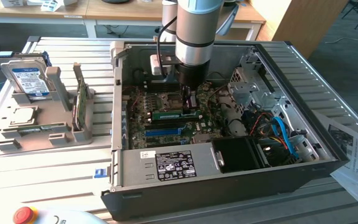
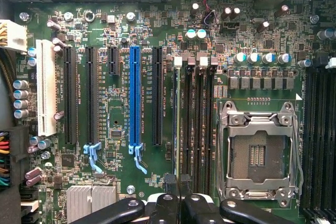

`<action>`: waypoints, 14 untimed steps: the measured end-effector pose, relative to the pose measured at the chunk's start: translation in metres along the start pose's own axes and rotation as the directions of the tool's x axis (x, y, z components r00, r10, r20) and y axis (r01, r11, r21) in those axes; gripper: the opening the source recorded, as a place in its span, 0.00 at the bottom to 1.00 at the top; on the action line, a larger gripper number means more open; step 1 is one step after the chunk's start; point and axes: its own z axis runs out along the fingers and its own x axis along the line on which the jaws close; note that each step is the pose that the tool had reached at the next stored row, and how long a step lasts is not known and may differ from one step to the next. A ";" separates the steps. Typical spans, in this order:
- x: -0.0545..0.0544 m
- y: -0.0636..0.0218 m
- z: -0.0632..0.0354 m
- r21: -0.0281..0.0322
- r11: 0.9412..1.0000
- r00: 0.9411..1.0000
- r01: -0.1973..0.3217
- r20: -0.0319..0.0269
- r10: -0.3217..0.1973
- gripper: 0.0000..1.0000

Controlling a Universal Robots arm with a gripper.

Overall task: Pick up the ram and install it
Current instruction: 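Insert the ram into the slot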

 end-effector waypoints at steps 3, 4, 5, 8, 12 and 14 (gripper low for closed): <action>0.000 0.0000 0.0001 0.000 1.000 1.000 0.000 0.000 0.000 0.11; 0.000 0.0000 0.0002 0.000 1.000 1.000 0.000 0.000 0.000 0.11; 0.000 0.0000 0.0003 0.000 1.000 1.000 0.000 0.000 0.000 0.11; 0.000 0.0000 0.0004 0.000 1.000 1.000 0.000 0.000 0.000 0.11; 0.000 0.0000 0.0007 0.000 1.000 1.000 0.000 0.000 0.000 0.11; 0.000 0.0001 0.0008 0.000 1.000 1.000 0.000 0.000 0.000 0.11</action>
